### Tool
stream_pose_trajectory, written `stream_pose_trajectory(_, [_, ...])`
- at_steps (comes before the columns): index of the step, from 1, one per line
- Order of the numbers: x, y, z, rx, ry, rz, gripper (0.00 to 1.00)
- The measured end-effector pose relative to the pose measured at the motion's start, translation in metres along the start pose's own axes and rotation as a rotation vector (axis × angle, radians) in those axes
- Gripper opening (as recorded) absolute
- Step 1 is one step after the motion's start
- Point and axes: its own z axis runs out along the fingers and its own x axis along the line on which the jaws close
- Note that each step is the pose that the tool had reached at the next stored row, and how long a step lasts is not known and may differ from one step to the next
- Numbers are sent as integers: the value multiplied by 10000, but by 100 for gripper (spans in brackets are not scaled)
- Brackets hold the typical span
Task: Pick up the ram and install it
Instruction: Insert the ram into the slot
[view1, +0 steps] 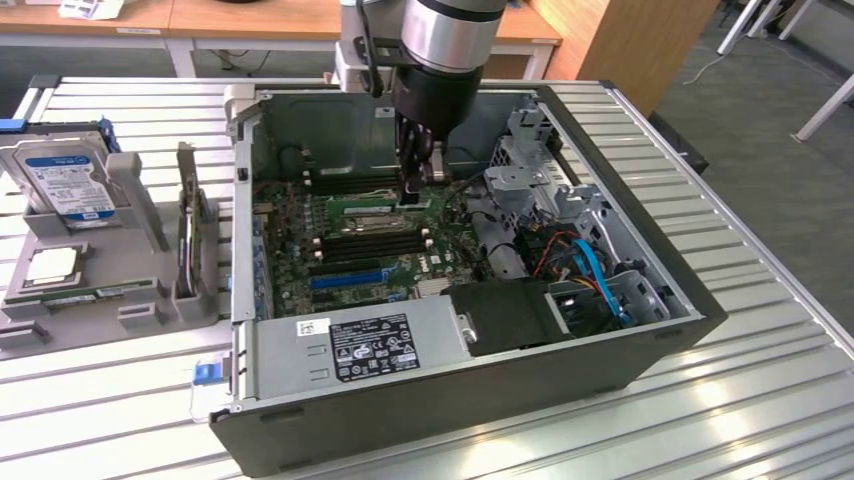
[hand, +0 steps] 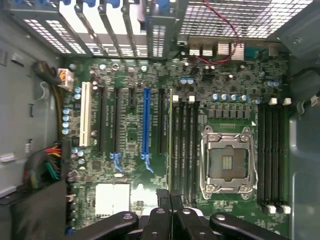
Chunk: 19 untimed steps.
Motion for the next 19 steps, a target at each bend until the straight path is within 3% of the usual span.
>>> stream_pose_trajectory(10, [-51, -1, 24, 0, -32, -2, 11])
stream_pose_trajectory(12, [-51, 0, 32, 7, -96, -3, 11])
stream_pose_trajectory(16, [-51, -2, 35, 99, -291, -22, 11])
stream_pose_trajectory(19, [-51, -2, 36, 111, -311, -24, 11])
